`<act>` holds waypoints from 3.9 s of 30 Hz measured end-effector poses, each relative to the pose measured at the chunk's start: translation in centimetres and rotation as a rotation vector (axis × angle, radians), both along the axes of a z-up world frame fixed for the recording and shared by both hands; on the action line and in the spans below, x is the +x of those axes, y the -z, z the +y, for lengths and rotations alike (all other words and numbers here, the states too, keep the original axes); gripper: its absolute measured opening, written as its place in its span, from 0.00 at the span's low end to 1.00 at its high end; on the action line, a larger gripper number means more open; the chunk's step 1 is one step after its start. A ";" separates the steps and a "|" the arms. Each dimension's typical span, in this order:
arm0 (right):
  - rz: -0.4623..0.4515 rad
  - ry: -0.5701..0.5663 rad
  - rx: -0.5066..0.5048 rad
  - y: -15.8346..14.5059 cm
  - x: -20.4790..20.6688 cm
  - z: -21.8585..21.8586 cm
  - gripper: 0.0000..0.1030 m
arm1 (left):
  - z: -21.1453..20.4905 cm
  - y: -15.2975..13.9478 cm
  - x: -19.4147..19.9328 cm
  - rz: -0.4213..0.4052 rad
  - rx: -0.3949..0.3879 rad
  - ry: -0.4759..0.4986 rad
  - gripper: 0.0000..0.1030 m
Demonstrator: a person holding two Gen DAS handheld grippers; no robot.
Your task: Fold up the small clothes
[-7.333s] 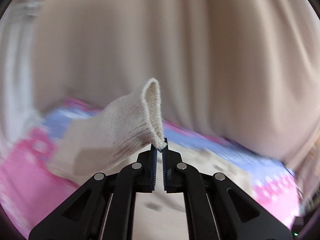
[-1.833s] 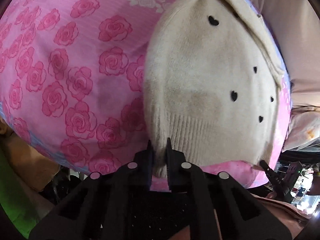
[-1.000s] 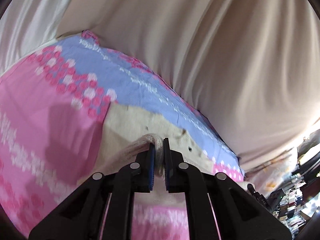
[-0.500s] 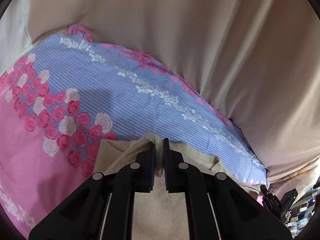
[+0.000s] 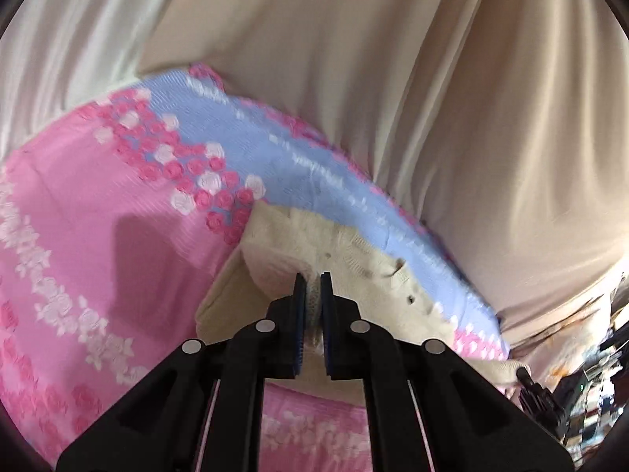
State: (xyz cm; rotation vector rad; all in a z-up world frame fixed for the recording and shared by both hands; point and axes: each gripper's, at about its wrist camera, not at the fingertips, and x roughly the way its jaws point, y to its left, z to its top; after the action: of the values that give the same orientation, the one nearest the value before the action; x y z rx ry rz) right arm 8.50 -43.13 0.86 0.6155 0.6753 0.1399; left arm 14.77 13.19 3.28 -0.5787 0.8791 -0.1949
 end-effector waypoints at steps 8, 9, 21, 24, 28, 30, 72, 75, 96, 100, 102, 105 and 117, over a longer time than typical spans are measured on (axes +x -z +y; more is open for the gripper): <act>0.032 0.043 -0.129 2.8 11.0 -0.4 0.09 | -4.7 -0.5 10.2 -0.057 0.160 0.095 0.06; 0.070 0.055 -0.122 4.2 12.6 -0.8 0.09 | -5.1 0.5 12.0 -0.047 0.188 0.069 0.06; 0.334 0.276 -0.098 12.0 6.2 -3.7 0.57 | -0.9 10.0 10.2 0.189 0.224 -0.023 0.57; 0.423 0.256 -0.041 14.6 2.9 -3.3 0.58 | 0.1 12.0 5.7 0.252 0.184 -0.040 0.64; 0.473 0.216 0.089 17.6 2.0 -2.0 0.60 | 0.6 15.9 2.9 0.401 0.070 -0.098 0.64; 0.479 0.219 0.107 18.4 2.6 -1.2 0.61 | 0.7 17.1 2.4 0.421 0.004 -0.138 0.65; 0.586 0.092 -0.330 15.7 -1.4 1.4 0.02 | -9.1 15.5 1.3 0.369 0.262 0.204 0.18; 0.552 0.138 -0.205 14.2 -2.8 -1.1 0.04 | -7.9 15.2 1.2 0.351 0.167 0.189 0.18; 0.522 0.219 -0.249 15.5 0.5 -3.0 0.18 | -7.5 15.5 7.2 0.337 0.371 0.134 0.05; 0.350 0.233 -0.250 9.6 -4.6 -1.1 0.19 | -6.5 11.1 2.5 0.224 0.248 0.176 0.33; 0.358 0.202 -0.211 9.8 -6.5 0.2 0.17 | -7.0 10.9 0.2 0.203 0.254 0.193 0.39; 0.479 0.160 -0.213 14.1 -7.0 1.7 0.14 | -9.2 14.1 -0.3 0.274 0.316 0.254 0.38; 0.486 0.272 -0.321 10.7 -13.6 1.1 0.44 | -7.4 9.7 -6.6 0.188 0.381 0.170 0.70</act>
State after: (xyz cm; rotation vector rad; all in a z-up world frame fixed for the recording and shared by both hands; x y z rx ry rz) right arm -5.14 -42.00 -9.88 0.4250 1.0488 -0.3779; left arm 8.21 5.75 -6.41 -0.1677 1.1164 -0.1226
